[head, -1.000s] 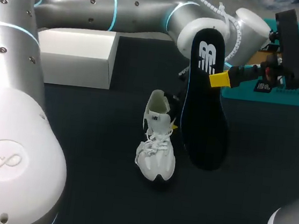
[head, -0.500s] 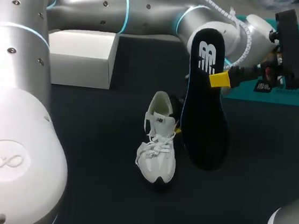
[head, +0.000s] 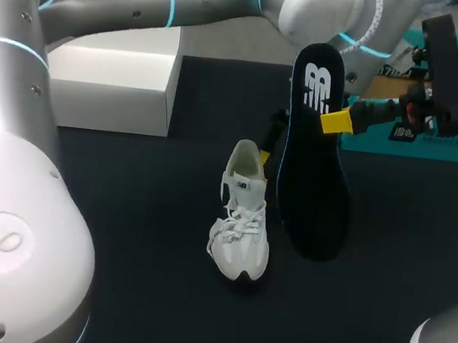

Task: Take the shoe out of the shoebox, open the shoe tongue, remove and reinsert the insole, then place the shoe into the shoebox

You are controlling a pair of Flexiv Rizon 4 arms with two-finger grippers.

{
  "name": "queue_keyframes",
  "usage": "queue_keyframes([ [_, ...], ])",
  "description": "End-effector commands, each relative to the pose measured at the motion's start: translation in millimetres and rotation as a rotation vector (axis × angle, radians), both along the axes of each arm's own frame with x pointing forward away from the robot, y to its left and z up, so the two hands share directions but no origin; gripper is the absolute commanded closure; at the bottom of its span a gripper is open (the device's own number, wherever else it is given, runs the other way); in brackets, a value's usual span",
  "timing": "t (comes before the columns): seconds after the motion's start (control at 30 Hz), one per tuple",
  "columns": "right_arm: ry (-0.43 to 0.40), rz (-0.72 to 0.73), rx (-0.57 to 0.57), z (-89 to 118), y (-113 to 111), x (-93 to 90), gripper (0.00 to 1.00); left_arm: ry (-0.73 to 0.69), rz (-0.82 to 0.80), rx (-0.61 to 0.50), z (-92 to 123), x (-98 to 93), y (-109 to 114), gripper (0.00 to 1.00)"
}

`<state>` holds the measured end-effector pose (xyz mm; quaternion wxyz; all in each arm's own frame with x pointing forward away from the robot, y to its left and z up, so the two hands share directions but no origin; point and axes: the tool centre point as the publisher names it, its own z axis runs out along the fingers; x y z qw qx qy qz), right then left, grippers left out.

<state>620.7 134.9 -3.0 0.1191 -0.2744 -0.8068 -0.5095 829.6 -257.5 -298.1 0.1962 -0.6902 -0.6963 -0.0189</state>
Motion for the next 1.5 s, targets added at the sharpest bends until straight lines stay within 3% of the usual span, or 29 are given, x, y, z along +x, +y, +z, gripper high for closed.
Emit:
queue_keyframes([
  [0.03,0.003,0.002,-0.004,0,3,3.0,1.0,-0.025,0.037,-0.113,25,6.3,12,0.0],
  [0.2,0.003,0.002,-0.004,0,3,3.0,1.0,-0.052,0.044,-0.239,53,13.8,14,0.0],
  [0.6,0.003,0.002,-0.004,0,3,3.0,1.0,-0.2,0.057,-0.397,111,20.2,10,0.0],
  [0.73,0.003,0.002,-0.004,0,3,3.0,1.0,-0.177,0.067,-0.434,125,25.3,5,0.0],
  [1.4,0.003,0.002,-0.004,0,3,3.0,1.0,-0.177,0.067,-0.434,125,25.3,5,0.0],
  [1.43,0.047,-0.003,0.019,0,-1,8.1,1.0,-0.177,0.067,-0.434,125,25.3,5,0.0],
  [1.5,0.103,-0.018,0.036,0,-10,18.6,1.0,-0.201,0.119,-0.547,128,26.0,3,0.0],
])
